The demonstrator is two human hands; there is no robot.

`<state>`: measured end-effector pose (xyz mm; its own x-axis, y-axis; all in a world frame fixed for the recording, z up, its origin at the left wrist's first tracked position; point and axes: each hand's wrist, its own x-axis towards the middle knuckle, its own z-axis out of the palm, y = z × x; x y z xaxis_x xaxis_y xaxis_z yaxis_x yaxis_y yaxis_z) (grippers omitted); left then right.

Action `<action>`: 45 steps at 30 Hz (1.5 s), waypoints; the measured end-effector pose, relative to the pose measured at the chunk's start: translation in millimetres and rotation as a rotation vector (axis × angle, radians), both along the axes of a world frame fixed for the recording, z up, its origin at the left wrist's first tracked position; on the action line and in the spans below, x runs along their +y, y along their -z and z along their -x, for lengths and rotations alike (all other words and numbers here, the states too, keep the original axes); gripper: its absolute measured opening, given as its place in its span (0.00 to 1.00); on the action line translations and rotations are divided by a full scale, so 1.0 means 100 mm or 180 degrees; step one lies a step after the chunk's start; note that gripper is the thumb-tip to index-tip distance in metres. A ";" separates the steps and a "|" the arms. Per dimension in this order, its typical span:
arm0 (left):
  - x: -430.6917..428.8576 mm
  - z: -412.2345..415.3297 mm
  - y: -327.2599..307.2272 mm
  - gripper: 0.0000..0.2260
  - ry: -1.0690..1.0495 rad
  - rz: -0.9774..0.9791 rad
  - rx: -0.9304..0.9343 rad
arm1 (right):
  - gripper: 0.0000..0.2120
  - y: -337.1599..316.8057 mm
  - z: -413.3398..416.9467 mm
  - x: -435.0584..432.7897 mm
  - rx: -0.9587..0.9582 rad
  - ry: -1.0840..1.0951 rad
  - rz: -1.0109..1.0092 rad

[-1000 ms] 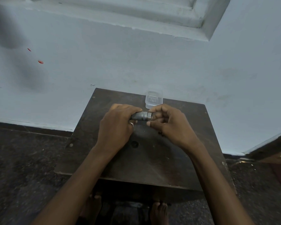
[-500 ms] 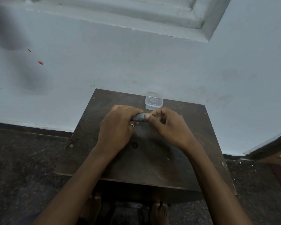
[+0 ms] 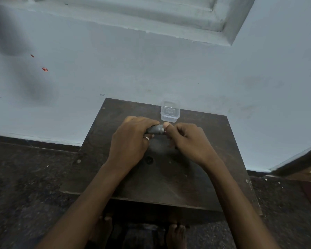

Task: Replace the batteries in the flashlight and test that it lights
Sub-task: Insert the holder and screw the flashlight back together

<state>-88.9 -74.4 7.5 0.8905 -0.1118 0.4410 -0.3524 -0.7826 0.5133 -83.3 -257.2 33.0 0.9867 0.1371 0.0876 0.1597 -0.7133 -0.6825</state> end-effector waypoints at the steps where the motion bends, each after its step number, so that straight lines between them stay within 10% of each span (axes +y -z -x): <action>1: 0.00 0.00 0.00 0.16 0.0000 0.0001 -0.0001 | 0.26 0.00 0.01 0.00 0.0002 0.0015 0.0005; 5: 0.02 -0.01 0.00 0.17 -0.0067 -0.0019 0.0029 | 0.08 -0.03 0.01 -0.02 0.0147 -0.0035 -0.0416; 14: 0.01 -0.01 0.00 0.17 -0.0093 -0.0021 0.0014 | 0.04 -0.05 0.01 -0.04 0.0113 -0.0199 -0.0522; 20: -0.02 0.02 -0.01 0.15 -0.0061 -0.0111 0.0027 | 0.27 0.00 -0.01 -0.01 -0.0036 -0.0034 0.0072; 25: 0.01 0.00 -0.01 0.17 -0.0072 -0.0007 0.0053 | 0.06 -0.01 0.00 -0.03 0.0077 -0.0113 -0.0397; 33: 0.00 -0.02 -0.01 0.16 -0.0064 0.0054 0.0038 | 0.05 -0.03 -0.01 -0.05 -0.0089 -0.0200 -0.0420; 41: -0.02 0.02 -0.03 0.15 0.0016 0.0040 0.0017 | 0.27 0.00 0.01 0.01 -0.0090 0.0034 -0.0081; 45: 0.00 0.00 -0.01 0.16 -0.0054 0.0047 0.0037 | 0.13 -0.02 0.02 0.01 -0.0037 0.0014 -0.0311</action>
<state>-89.2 -74.8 8.7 0.8973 -0.0901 0.4322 -0.3331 -0.7806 0.5289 -85.0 -256.7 34.6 0.9861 0.1230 0.1117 0.1650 -0.6442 -0.7469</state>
